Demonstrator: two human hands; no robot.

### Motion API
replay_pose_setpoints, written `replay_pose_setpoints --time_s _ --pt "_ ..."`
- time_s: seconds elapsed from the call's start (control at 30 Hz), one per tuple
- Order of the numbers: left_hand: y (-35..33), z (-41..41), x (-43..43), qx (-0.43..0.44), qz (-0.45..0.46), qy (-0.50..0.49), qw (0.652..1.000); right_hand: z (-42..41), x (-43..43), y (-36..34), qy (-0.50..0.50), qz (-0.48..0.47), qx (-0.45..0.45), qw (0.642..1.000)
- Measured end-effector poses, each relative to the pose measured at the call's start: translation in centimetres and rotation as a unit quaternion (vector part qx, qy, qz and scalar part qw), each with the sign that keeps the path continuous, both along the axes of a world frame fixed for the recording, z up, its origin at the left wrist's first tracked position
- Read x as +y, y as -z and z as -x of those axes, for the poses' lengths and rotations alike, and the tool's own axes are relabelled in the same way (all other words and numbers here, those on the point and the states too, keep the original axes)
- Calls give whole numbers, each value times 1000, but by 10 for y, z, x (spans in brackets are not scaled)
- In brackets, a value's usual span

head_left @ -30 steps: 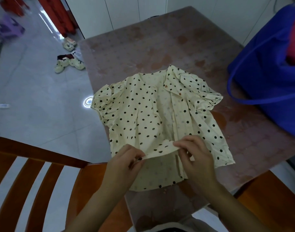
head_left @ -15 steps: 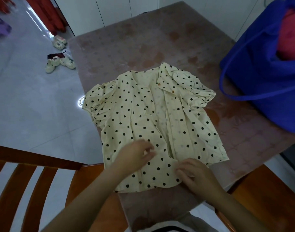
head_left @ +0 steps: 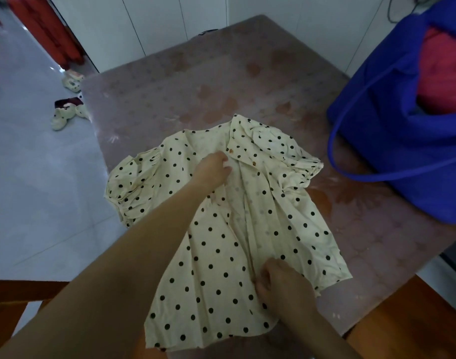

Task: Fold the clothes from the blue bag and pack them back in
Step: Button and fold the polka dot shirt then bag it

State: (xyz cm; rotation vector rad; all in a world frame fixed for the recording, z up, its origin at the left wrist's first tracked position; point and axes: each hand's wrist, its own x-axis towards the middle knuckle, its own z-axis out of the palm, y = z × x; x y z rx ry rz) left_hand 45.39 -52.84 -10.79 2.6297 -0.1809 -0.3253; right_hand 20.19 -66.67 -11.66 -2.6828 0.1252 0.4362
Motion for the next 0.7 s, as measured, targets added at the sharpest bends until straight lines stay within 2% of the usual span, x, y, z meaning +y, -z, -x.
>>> replay_pose_setpoints --time_s 0.07,0.2,0.3,0.43,0.5,0.6,0.7 --pt "0 -21 -6 7 20 -35 999 0 -4 1 21 -19 -18 999" --pt "7 -57 -16 48 32 -64 996 4 -29 9 92 -23 -137 986" --pt "12 -70 -24 57 36 -63 996 10 -40 14 113 18 -98 989" --pt "13 -77 -30 71 16 -35 997 9 -36 8 135 -44 15 990" --pt "10 -75 -31 56 16 -18 998 6 -34 3 128 -36 24 991" --pt "2 -79 -26 20 56 -58 996 -1 -44 -13 174 -62 -40 982" --pt "-6 -89 -17 -6 91 -111 990 -4 -65 -44 233 -155 -166 945"
